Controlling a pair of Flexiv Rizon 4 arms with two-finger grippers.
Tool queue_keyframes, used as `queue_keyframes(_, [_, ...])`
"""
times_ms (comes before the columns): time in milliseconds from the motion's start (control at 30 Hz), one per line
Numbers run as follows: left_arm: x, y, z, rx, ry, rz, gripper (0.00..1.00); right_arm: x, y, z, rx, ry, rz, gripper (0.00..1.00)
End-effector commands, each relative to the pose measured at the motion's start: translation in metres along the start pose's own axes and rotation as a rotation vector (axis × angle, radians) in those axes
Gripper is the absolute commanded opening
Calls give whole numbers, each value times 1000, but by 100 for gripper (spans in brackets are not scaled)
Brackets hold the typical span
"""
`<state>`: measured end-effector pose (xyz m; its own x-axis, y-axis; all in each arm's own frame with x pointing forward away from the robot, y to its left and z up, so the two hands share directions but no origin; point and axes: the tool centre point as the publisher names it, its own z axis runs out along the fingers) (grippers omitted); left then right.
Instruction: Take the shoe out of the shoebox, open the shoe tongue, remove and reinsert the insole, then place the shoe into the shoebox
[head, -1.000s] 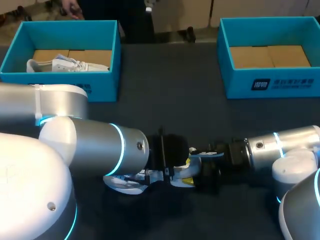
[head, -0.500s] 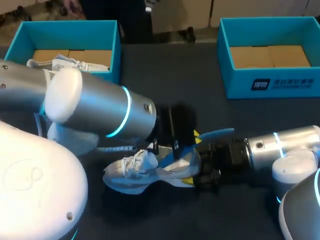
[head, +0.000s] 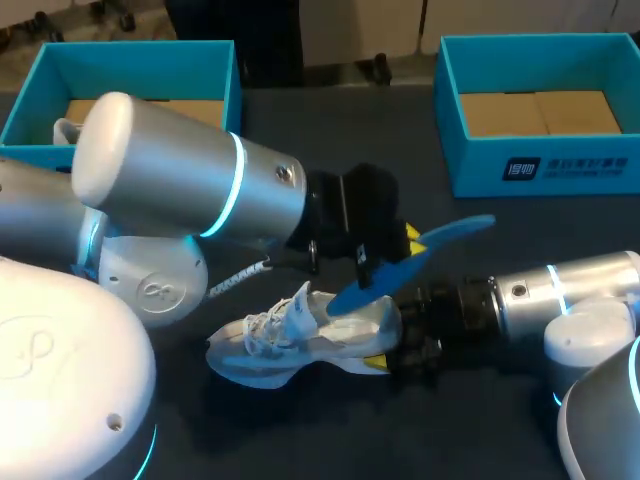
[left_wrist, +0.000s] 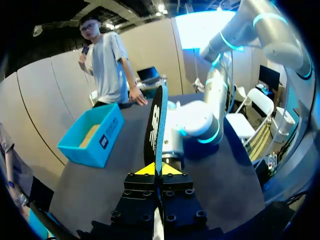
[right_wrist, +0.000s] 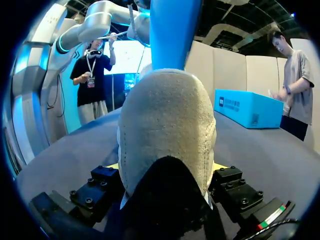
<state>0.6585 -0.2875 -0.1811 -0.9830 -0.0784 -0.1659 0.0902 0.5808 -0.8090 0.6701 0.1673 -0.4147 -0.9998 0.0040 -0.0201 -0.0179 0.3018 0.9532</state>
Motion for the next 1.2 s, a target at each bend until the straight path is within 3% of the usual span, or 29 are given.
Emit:
queue_keyframes(33, [-3, -17, -27, 10, 264, 3, 0, 1, 2, 1, 4, -2, 0, 0])
queue_keyframes(133, [-6, -40, -38, 42, 255, 1, 0, 1, 2, 1, 4, -2, 0, 0])
queue_keyframes(200, [-13, -55, -50, 88, 311, 12, 0, 1, 2, 1, 4, -2, 0, 0])
queue_keyframes(733, [-12, -51, -53, 112, 308, -27, 0, 1, 2, 1, 4, -2, 0, 0])
queue_keyframes(1200, [-11, -78, -84, 188, 294, -10, 0, 1, 2, 1, 4, -2, 0, 0])
